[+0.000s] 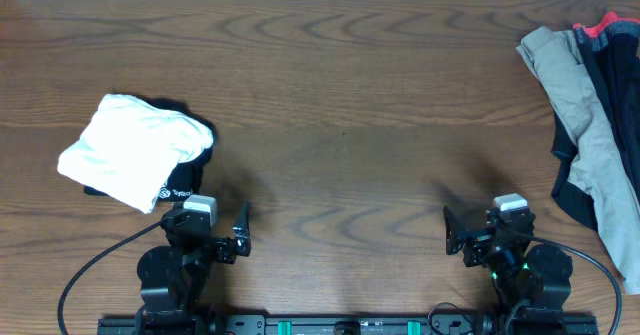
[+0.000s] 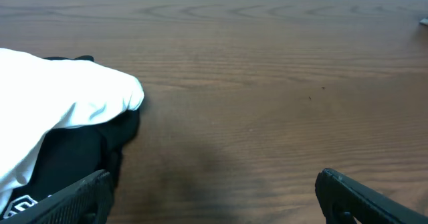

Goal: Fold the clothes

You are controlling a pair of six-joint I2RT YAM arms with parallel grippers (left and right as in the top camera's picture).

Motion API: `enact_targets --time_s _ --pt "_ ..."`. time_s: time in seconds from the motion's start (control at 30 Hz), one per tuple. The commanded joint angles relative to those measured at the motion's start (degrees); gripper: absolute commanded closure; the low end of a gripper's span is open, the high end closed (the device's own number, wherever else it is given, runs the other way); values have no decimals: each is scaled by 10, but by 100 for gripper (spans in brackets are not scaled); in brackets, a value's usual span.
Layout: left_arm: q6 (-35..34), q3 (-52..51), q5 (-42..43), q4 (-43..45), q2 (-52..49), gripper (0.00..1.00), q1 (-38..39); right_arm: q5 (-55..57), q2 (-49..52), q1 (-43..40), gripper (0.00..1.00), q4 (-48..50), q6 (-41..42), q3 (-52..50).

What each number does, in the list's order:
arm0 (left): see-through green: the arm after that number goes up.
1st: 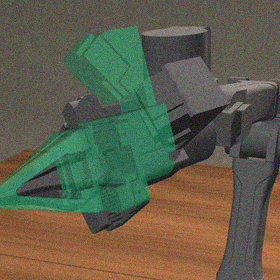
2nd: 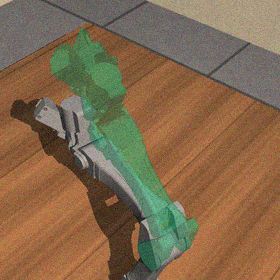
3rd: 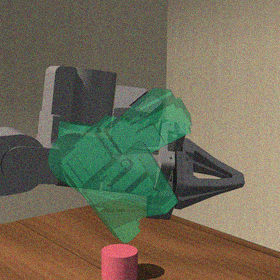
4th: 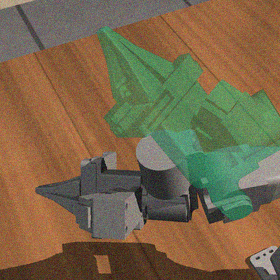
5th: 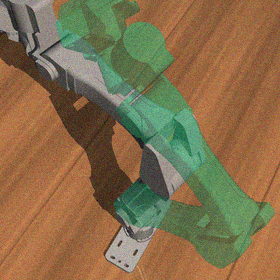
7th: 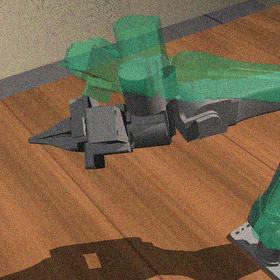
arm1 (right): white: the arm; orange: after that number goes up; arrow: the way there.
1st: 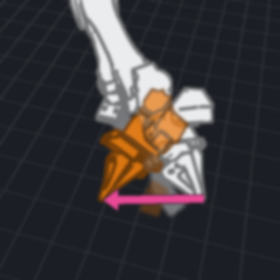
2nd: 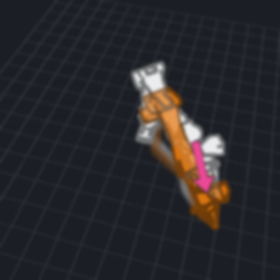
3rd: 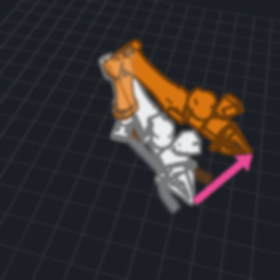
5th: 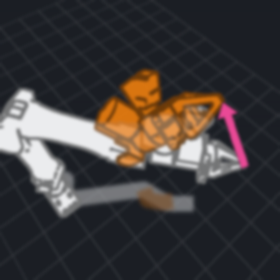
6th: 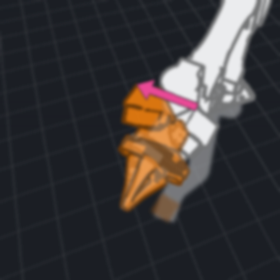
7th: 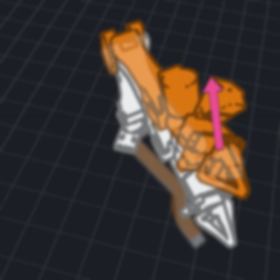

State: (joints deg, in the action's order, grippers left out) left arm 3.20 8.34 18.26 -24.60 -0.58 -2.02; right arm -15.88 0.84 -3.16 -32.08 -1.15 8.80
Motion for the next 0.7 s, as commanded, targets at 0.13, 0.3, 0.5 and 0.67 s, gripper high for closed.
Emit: enact_targets --time_s 0.13,0.3,0.5,0.67 --pt "-1 -12 6 1 3 2 3 -4 -5 -3 1 0 -6 -2" --pt "-1 -12 6 1 3 2 3 -7 -5 -3 1 0 -6 -2" --pt "-1 -12 6 1 3 2 3 -7 -5 -3 1 10 -6 -2" --pt "-1 -12 6 1 3 2 3 -37 -5 -3 1 11 -6 -2"
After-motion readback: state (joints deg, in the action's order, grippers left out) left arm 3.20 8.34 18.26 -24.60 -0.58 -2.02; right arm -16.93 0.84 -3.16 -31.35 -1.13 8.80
